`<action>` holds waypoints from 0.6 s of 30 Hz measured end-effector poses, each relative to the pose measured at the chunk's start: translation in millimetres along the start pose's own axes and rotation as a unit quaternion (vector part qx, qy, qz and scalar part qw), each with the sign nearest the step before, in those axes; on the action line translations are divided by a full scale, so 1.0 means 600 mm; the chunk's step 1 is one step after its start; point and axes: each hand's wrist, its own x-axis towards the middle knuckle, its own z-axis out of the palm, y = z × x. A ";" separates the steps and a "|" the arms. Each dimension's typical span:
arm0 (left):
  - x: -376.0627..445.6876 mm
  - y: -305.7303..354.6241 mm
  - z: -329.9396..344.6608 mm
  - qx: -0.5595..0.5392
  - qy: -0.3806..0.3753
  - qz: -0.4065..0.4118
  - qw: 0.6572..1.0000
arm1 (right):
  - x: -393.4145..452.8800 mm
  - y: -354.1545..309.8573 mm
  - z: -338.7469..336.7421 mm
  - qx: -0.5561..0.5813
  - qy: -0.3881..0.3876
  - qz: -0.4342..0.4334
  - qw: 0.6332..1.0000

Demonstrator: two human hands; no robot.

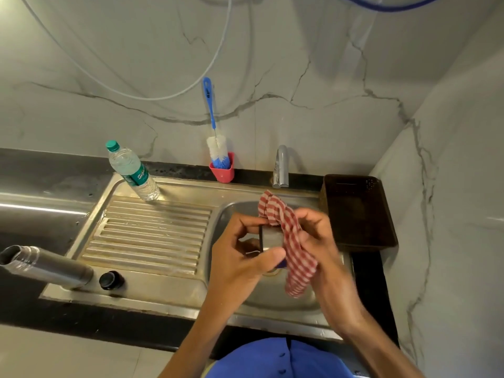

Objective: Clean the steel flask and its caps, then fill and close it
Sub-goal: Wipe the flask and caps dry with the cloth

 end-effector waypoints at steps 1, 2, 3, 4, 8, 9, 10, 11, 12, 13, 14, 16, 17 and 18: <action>-0.003 0.001 0.008 0.004 0.021 -0.011 1.000 | 0.000 0.013 0.007 -0.045 -0.003 -0.024 0.999; -0.005 0.002 0.015 0.006 0.046 -0.028 0.999 | 0.000 0.025 0.014 -0.103 0.002 -0.057 0.993; -0.008 0.008 0.023 0.004 0.077 -0.044 0.996 | 0.001 0.036 0.019 -0.169 0.018 -0.102 0.980; -0.011 0.010 0.028 0.003 0.090 -0.055 0.994 | 0.004 0.046 0.020 -0.239 0.039 -0.156 0.957; -0.013 0.013 0.036 -0.058 0.048 -0.167 0.983 | 0.029 0.087 -0.005 -0.500 0.079 -0.347 0.789; -0.014 0.018 0.036 -0.069 0.036 -0.186 0.980 | 0.035 0.093 -0.012 -0.538 0.081 -0.380 0.748; -0.013 0.011 0.038 -0.070 0.033 -0.195 0.978 | 0.040 0.097 -0.017 -0.559 0.085 -0.406 0.718; -0.010 0.015 0.041 -0.065 0.037 -0.207 0.976 | 0.044 0.097 -0.020 -0.569 0.094 -0.426 0.697; -0.007 0.008 0.043 -0.054 0.051 -0.200 0.977 | 0.048 0.094 -0.023 -0.574 0.106 -0.445 0.680; -0.004 0.002 0.044 -0.048 0.064 -0.191 0.978 | 0.050 0.089 -0.023 -0.574 0.117 -0.462 0.666; 0.001 -0.003 0.041 -0.037 0.061 -0.182 0.981 | 0.051 0.082 -0.020 -0.572 0.126 -0.476 0.656; 0.011 -0.001 0.040 -0.021 0.031 -0.195 0.980 | 0.052 0.067 -0.012 -0.564 0.140 -0.488 0.652; 0.013 0.001 0.039 -0.031 0.019 -0.188 0.981 | 0.053 0.059 -0.007 -0.556 0.147 -0.486 0.658; 0.015 0.006 0.038 -0.052 0.019 -0.177 0.983 | 0.053 0.053 -0.002 -0.545 0.154 -0.477 0.672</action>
